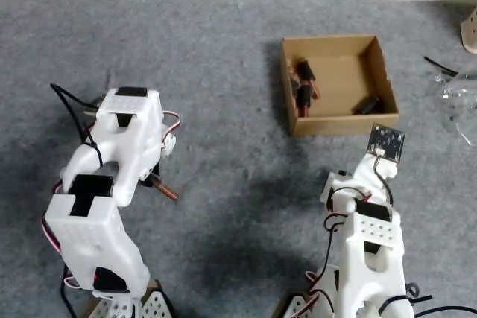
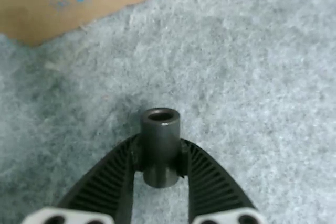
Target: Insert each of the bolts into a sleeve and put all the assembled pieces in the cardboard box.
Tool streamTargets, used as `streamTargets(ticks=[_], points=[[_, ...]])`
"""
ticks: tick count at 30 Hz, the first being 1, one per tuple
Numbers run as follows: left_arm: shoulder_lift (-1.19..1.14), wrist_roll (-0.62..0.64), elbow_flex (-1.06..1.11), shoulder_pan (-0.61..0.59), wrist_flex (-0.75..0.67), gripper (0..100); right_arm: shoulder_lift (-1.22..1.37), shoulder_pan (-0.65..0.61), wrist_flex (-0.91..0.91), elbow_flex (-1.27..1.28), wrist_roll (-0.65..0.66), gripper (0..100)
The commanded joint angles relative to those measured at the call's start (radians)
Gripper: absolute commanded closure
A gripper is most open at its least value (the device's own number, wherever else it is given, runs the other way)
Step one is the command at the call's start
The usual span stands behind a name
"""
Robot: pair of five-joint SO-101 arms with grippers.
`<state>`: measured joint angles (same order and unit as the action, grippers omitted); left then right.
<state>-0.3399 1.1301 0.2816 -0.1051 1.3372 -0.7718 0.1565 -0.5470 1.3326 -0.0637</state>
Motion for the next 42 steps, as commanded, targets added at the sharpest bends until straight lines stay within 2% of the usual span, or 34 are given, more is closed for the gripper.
streamTargets(ticks=[1,7,14,20,31,36,42], points=[[0.061,0.003,-0.093,-0.016,-0.002,99,0.001,-0.002,0.028,-0.004,0.014,99.5],[0.222,-0.121,-0.295,-0.016,0.120,99,0.001,-0.002,0.030,-0.004,0.014,99.5],[0.449,-0.374,-0.532,-0.021,0.272,99,0.001,-0.002,0.058,-0.004,0.015,99.5],[0.676,-0.453,-0.570,-0.022,0.361,99,-0.002,-0.002,0.068,-0.004,0.015,99.5],[1.202,-0.586,-0.298,-0.022,0.382,99,-0.008,-0.002,0.068,-0.002,0.015,99.5],[1.484,-0.626,-0.120,-0.021,0.381,99,-0.008,-0.002,0.068,-0.002,0.015,99.5],[1.744,-0.761,0.166,-0.021,0.371,99,-0.008,-0.002,0.067,-0.002,0.015,99.5]])
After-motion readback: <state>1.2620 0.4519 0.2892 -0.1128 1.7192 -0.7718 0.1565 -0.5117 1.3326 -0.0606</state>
